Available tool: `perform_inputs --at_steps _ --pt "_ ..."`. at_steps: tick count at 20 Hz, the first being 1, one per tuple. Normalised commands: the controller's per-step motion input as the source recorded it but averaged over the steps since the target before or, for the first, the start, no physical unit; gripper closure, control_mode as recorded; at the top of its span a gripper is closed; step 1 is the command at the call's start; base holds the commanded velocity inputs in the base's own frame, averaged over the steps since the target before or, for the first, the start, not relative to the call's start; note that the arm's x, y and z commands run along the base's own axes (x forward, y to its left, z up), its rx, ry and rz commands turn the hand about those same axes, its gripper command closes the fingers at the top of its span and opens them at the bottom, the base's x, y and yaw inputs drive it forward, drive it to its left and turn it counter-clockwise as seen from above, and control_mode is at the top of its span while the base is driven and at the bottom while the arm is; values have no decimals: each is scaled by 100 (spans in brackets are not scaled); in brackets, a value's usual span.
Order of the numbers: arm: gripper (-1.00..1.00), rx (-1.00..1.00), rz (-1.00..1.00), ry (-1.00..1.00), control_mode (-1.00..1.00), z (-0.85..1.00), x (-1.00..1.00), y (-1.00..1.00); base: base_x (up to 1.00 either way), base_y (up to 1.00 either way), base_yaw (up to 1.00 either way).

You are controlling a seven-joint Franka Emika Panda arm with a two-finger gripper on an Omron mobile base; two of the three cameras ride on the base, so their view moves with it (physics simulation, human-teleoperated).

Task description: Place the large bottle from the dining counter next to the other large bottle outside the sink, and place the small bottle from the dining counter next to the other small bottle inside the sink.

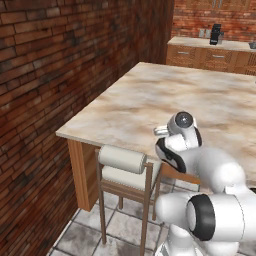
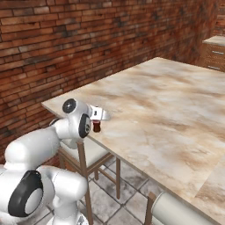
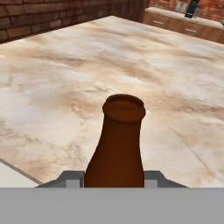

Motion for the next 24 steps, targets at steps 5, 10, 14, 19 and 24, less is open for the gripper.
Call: perform_inputs --at_steps 5,10,14,19,24 --pt "100 0 0 -5 -100 7 -57 0 0 0 0" --pt "100 0 0 -1 -100 0 -36 0 0 0 0" --pt "100 0 0 0 100 0 -7 0 -24 0 0" --pt "100 0 0 0 100 0 0 0 -43 1 -4" --pt "100 0 0 0 100 0 0 0 -63 5 -11"
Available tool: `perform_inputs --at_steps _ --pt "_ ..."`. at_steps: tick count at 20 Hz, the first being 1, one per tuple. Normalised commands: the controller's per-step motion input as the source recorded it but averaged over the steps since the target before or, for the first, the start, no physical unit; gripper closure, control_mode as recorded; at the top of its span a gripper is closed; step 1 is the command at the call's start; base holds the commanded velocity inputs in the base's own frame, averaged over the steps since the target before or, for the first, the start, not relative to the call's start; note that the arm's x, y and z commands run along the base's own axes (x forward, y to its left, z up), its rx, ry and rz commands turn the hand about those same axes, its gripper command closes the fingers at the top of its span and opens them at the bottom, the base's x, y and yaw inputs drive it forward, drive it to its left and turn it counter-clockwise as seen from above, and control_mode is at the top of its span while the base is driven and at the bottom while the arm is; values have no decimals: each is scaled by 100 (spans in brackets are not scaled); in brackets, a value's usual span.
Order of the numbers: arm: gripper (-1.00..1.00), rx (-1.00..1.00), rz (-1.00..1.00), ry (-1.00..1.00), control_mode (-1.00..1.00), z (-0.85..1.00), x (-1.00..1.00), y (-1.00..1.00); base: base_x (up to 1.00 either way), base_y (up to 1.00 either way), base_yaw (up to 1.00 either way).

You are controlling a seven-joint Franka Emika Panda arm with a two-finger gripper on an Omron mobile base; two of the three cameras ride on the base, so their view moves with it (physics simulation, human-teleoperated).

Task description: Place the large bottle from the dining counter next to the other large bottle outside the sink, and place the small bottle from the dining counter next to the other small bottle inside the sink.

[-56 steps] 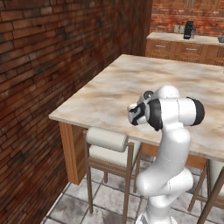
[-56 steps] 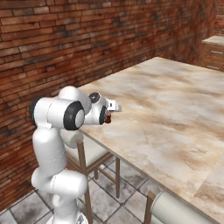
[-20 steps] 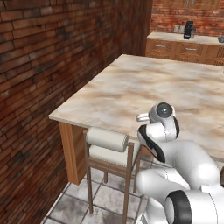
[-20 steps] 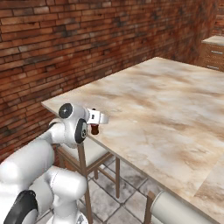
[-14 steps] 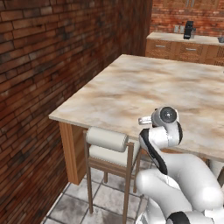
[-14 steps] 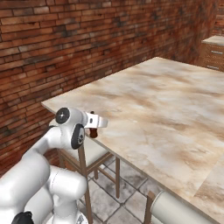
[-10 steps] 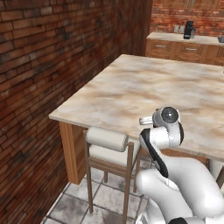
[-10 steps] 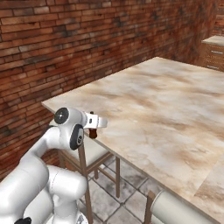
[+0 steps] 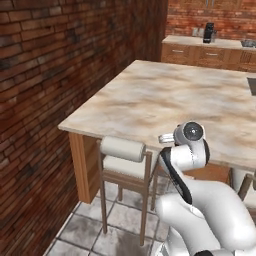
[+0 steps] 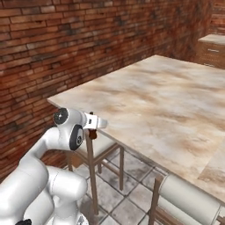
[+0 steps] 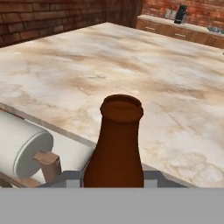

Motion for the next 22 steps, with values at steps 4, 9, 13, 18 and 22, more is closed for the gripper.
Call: perform_inputs --at_steps 4,9,13,18,22 --pt "100 0 0 0 100 0 0 0 -9 0 -24" --pt "100 0 0 0 100 0 0 0 0 0 -34" --pt "100 0 0 0 100 0 0 0 -3 0 -37" --pt "100 0 0 0 100 0 0 0 -16 15 -36" --pt "100 0 0 0 100 0 0 0 -27 48 -34"
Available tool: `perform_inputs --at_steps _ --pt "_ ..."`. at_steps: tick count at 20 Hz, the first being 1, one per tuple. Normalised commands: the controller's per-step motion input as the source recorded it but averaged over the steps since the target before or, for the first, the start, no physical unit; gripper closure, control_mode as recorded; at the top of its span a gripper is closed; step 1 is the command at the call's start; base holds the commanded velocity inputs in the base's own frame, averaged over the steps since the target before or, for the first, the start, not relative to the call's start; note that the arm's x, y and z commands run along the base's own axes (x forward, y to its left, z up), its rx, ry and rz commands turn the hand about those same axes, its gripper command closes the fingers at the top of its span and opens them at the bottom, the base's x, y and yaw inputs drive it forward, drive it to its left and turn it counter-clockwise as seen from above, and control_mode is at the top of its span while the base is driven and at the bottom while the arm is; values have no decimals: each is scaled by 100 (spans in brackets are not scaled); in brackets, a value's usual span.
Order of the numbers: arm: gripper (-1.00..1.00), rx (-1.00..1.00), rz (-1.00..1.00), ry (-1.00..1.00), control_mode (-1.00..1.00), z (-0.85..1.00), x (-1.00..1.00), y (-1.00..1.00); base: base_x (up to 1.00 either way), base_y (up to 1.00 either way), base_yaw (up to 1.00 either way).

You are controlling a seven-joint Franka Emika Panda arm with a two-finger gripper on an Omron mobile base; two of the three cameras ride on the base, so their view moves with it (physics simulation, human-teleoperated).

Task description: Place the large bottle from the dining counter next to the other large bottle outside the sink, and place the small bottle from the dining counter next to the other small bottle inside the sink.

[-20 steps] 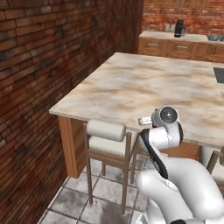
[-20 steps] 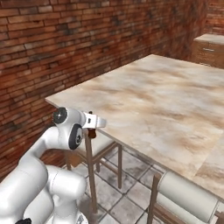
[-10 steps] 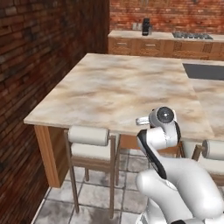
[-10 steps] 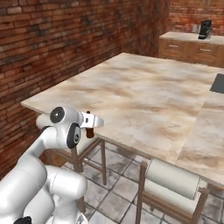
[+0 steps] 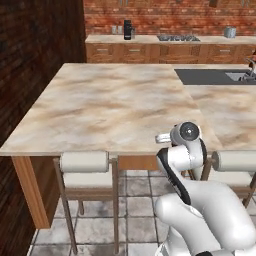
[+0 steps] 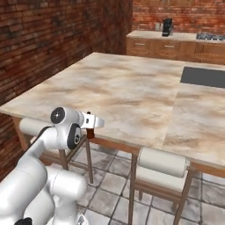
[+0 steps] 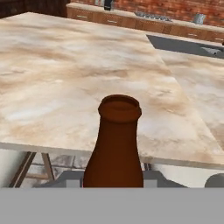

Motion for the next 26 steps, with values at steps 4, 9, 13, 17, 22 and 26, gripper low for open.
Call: perform_inputs --at_steps 4,9,13,17,22,26 --pt "100 0 0 0 100 0 0 0 -19 75 -28" --pt "100 0 0 0 100 0 0 0 -21 71 -28" --pt "100 0 0 0 100 0 0 0 -30 34 -37" --pt "100 0 0 0 100 0 0 0 -36 29 -40" --pt "100 0 0 0 100 0 0 0 -31 29 -39" --pt "100 0 0 0 100 0 0 0 -24 24 -38"
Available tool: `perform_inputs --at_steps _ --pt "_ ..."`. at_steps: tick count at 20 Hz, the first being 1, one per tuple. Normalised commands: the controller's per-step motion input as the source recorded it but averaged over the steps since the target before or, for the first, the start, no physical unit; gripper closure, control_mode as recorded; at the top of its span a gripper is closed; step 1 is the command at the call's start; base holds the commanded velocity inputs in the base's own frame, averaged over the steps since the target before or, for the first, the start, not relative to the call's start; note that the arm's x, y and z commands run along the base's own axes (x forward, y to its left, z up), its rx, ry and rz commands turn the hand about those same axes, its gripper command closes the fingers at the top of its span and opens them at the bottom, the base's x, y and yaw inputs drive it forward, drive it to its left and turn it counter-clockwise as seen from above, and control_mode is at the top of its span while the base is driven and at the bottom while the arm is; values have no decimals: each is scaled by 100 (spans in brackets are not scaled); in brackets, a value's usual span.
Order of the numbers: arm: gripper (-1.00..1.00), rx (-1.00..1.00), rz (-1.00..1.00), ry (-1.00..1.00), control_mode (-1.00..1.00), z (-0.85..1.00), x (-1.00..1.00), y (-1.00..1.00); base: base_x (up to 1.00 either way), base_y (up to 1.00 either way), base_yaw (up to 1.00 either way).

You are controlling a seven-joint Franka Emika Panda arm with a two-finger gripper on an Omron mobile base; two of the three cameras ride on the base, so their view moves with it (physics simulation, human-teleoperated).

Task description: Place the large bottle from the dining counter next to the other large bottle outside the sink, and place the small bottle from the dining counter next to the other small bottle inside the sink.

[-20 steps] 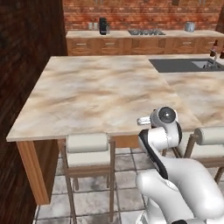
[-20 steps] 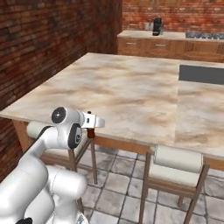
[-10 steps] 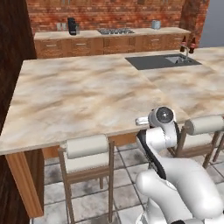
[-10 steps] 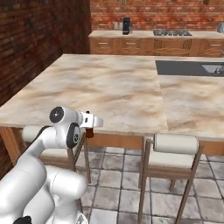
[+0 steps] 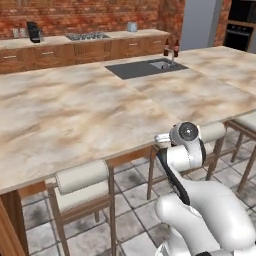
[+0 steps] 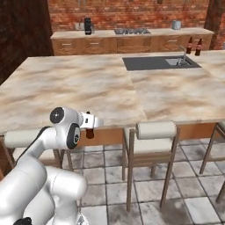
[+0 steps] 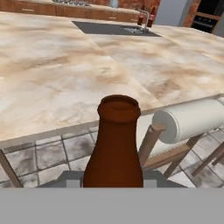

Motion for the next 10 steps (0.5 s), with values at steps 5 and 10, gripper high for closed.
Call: perform_inputs --at_steps 5,10 --pt "100 0 0 0 100 0 0 0 -13 7 -40" --pt "100 0 0 0 100 0 0 0 -1 0 -40"
